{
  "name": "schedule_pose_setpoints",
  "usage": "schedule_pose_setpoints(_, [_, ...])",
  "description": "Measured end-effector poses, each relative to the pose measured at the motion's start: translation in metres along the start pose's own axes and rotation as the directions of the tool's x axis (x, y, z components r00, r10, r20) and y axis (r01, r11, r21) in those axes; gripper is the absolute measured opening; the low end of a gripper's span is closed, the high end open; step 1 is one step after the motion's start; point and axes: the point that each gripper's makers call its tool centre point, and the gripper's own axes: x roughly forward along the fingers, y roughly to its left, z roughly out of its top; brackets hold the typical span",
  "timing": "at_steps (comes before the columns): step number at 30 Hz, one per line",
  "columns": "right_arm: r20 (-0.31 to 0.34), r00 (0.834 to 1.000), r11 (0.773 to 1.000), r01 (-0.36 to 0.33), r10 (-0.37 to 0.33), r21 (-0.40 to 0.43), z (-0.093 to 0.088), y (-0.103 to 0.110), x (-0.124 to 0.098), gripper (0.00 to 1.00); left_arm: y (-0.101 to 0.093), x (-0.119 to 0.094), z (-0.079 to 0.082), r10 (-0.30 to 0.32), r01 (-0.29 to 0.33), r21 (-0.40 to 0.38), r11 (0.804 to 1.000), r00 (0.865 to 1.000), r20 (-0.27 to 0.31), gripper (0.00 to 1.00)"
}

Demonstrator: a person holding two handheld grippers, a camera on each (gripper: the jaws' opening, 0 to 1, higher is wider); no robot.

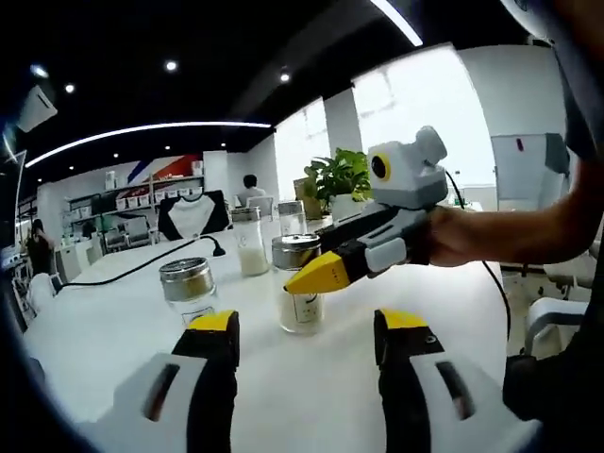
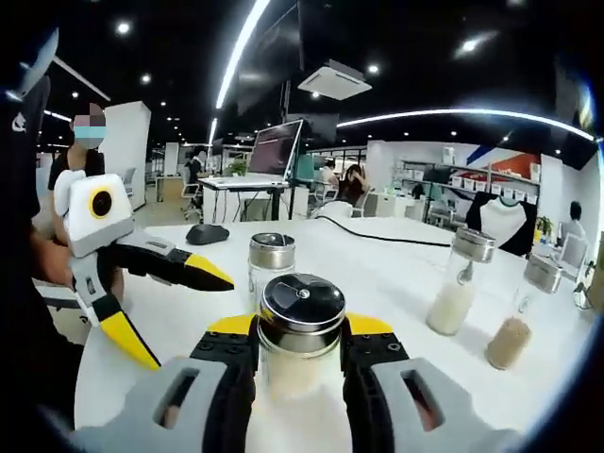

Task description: Rotate the seasoning bottle until the label or dispensing opening points toward the visible target arrow and the bottle remains upright within the marked orientation range

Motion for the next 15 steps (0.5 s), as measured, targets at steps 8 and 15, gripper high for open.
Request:
schedule_pose_setpoints(8, [-0.001,1.0,1.0,-0.002,0.002,0.002,-0.002,-0.009,0.01,0.32,0.022,-0.011,-0.006,0.065,-0.065,-0.008,0.998,0.998,-0.004,0.77])
schedule_pose_setpoints(15, [-0.002,1.0,1.0,-0.026,0.026,-0.004,-0.001,-0.014,0.016,0.32,0.031,-0.012,-0.009,0.09,-0.09,-0.046,0.995,0.996,-0.006,0.86])
